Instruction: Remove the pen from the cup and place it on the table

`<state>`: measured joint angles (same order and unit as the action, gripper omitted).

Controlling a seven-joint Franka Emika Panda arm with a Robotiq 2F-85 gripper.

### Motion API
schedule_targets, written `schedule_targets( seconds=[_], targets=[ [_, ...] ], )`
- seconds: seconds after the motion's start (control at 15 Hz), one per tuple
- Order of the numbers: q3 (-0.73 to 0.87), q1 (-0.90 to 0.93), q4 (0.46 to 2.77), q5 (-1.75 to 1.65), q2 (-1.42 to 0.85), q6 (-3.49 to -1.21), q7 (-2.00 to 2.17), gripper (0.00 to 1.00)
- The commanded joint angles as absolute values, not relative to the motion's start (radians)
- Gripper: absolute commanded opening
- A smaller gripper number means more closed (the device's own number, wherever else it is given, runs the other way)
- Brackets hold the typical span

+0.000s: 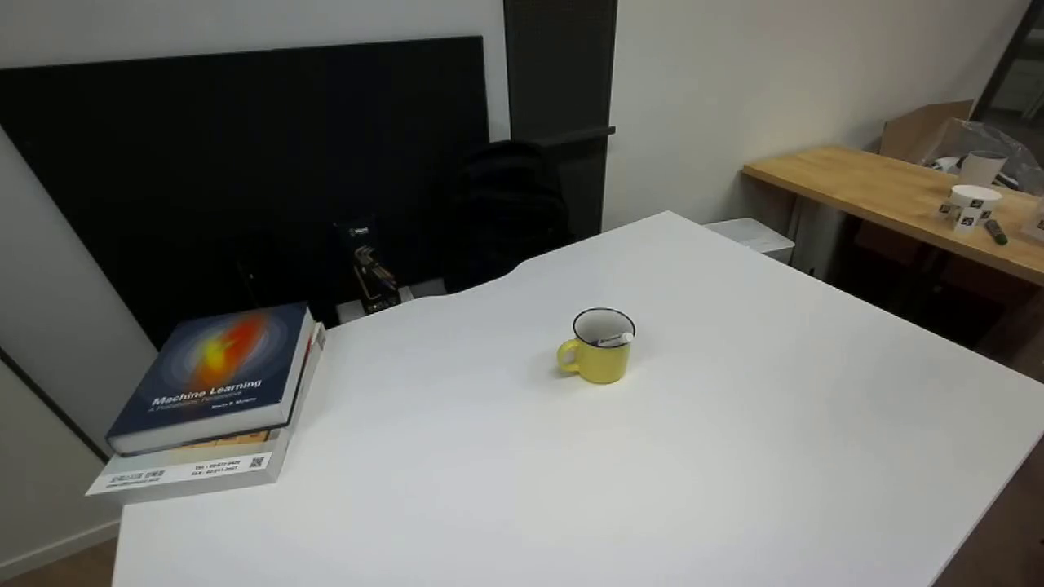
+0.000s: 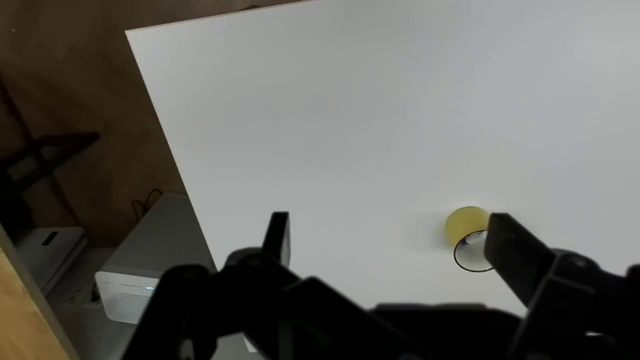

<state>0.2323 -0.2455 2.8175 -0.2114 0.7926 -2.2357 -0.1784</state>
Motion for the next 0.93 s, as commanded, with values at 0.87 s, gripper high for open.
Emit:
schedule_targets(
  seconds=[0.87],
  targets=[
    [0.223,-0.21,2.807,-0.199,0.434,-2.522,-0.196,1.0]
  ],
)
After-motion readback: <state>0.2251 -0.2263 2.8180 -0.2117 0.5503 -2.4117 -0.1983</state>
